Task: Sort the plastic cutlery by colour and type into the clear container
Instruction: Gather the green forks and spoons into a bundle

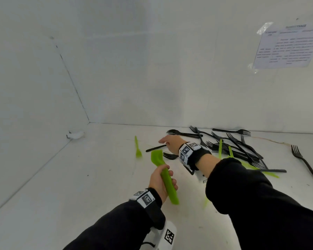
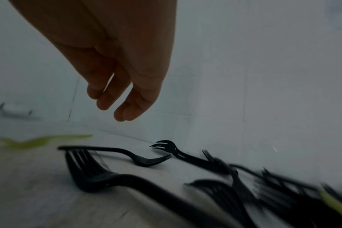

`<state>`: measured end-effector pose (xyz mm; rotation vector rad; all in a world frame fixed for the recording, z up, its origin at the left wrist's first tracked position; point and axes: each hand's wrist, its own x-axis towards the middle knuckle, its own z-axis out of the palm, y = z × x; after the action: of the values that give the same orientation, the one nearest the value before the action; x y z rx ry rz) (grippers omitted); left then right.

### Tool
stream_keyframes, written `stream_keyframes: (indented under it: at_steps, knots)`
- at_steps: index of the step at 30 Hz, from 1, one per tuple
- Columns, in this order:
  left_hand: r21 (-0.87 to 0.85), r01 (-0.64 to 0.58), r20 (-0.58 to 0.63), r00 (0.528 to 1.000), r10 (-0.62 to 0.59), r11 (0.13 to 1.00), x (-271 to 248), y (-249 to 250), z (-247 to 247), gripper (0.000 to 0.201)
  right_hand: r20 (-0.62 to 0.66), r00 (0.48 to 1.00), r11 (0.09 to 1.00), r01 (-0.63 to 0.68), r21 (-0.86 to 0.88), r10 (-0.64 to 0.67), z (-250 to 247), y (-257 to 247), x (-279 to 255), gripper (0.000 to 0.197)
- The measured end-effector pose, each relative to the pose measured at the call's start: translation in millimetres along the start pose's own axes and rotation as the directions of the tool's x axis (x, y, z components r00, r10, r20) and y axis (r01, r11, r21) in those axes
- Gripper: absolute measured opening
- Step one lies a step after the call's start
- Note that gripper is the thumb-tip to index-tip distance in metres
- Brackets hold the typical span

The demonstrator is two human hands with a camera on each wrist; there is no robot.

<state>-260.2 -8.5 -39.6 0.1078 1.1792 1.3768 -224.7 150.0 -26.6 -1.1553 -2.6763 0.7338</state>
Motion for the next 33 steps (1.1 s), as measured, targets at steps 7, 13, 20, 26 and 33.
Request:
stream_keyframes:
  at_steps: [7,13,20,26,33]
  knots:
    - [-0.079,-0.056,-0.092,0.995,0.049,0.995,23,29,-27,0.020,0.311,0.936,0.904,0.271,-0.332,-0.166,25,-24,67,0.061]
    - [-0.120,-0.076,-0.127,0.990,0.061,0.990,37,42,-34,0.020,0.454,0.876,0.784,0.394,-0.480,-0.162,42,-44,112,0.055]
    - [-0.113,-0.084,-0.129,0.989,0.070,0.990,41,43,-26,0.022,0.297,0.933,0.787,0.337,-0.517,-0.204,56,-48,105,0.030]
    - [-0.089,-0.061,-0.068,0.996,0.055,0.994,34,30,-8,0.022,-0.265,0.961,0.961,0.144,0.235,-0.079,-6,-24,65,0.027]
    - [-0.002,-0.027,0.039,0.999,0.027,1.000,19,1,21,0.021,-0.016,0.984,0.975,-0.176,-0.135,0.176,-86,63,-34,0.029]
